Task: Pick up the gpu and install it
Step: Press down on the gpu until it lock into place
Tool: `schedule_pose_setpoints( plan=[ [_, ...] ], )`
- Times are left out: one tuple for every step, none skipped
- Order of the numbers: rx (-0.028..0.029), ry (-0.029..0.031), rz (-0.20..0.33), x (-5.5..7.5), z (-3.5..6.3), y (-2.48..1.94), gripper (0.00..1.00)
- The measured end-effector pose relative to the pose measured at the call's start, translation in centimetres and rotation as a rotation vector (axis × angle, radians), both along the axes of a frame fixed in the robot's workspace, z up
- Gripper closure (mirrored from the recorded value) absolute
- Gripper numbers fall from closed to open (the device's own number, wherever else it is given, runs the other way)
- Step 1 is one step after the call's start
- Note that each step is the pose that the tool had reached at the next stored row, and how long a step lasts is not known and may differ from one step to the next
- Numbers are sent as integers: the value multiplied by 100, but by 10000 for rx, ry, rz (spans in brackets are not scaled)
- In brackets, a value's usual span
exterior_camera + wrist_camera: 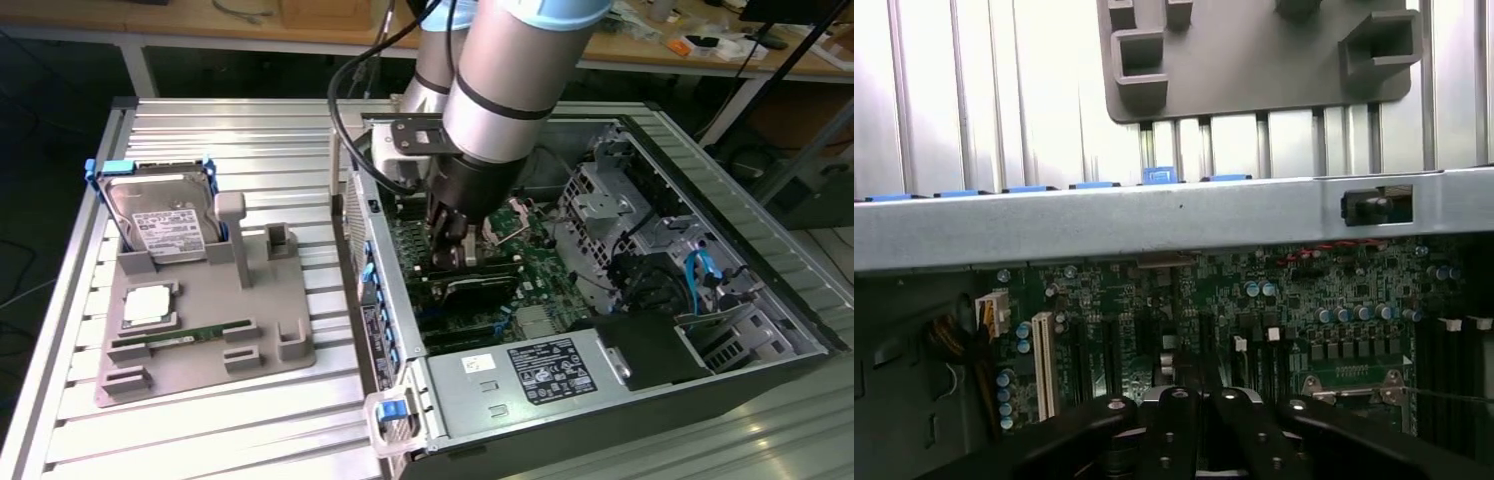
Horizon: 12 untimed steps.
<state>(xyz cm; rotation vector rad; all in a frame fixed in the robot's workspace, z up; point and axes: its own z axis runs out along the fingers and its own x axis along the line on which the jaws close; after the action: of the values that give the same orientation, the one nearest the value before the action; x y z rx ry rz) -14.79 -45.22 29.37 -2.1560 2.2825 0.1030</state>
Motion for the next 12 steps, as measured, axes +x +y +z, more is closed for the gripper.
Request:
schedule_pose_setpoints(
  plan=[
    [25, 53, -5, 0, 6, 0, 89],
    [40, 97, -14, 0, 18, 0, 89],
    [45, 138, -26, 1, 37, 0, 89],
    [48, 176, -39, 0, 58, 0, 89],
    [48, 213, -51, 1, 81, 0, 89],
    [49, 254, -64, 1, 106, 0, 89],
    [49, 303, -75, 1, 132, 0, 89],
    [55, 394, -90, 2, 147, 1, 89],
    [53, 397, -95, -1, 148, 0, 89],
    [52, 398, -96, -8, 149, 0, 89],
    [53, 398, -97, -19, 148, 0, 89],
    [53, 391, -96, -42, 148, 0, 89]
  ],
)
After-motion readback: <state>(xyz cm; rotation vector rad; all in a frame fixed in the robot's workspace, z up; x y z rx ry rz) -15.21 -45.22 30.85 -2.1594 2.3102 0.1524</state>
